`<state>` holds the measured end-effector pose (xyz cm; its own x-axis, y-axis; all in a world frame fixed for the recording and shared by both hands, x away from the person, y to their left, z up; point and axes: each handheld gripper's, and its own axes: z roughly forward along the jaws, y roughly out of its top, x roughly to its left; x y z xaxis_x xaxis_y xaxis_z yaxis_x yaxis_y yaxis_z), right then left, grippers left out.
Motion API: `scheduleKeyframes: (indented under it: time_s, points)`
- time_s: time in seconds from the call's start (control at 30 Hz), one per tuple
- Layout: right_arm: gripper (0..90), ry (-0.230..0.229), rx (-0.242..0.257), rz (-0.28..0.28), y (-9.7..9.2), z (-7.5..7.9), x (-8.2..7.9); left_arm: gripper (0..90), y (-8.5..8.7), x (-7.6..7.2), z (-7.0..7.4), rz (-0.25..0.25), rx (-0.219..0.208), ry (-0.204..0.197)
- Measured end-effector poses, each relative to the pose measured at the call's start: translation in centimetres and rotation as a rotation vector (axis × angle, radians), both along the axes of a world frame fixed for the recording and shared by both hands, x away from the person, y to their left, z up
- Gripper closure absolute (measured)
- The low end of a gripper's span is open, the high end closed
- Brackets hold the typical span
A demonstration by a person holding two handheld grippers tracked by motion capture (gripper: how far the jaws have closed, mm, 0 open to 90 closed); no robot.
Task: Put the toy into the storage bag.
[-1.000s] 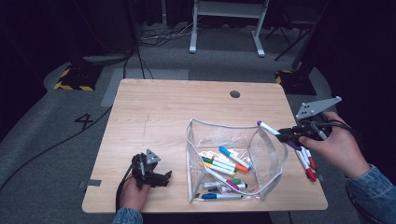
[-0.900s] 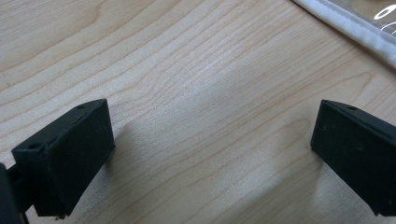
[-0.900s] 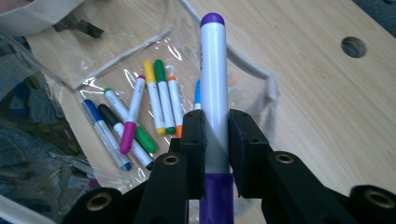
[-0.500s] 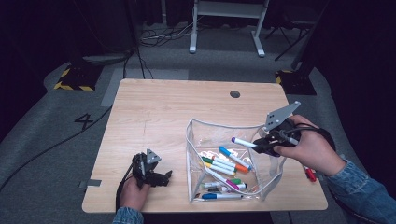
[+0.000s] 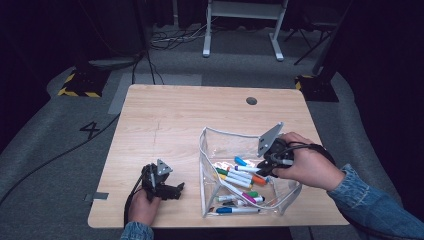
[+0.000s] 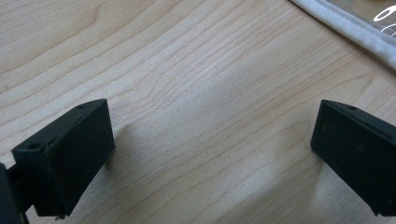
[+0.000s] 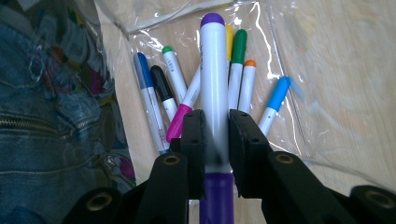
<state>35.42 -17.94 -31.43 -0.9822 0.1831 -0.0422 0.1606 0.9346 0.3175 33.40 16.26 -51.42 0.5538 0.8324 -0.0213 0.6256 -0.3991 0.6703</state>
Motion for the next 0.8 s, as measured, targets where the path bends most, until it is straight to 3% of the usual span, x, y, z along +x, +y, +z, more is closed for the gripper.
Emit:
scheduleKeyframes:
  time_s: [0.43, 0.8]
  points:
    - [77.1, 0.040, -0.086, 0.120, 3.2, -2.2, -0.4, 0.0, 0.0, 0.0, 0.0, -0.003, 0.004, -0.001]
    - [77.0, 0.121, -0.123, 0.134, 4.3, -5.3, 0.0, 0.0, 0.0, 0.1, 0.0, -0.004, 0.003, -0.001]
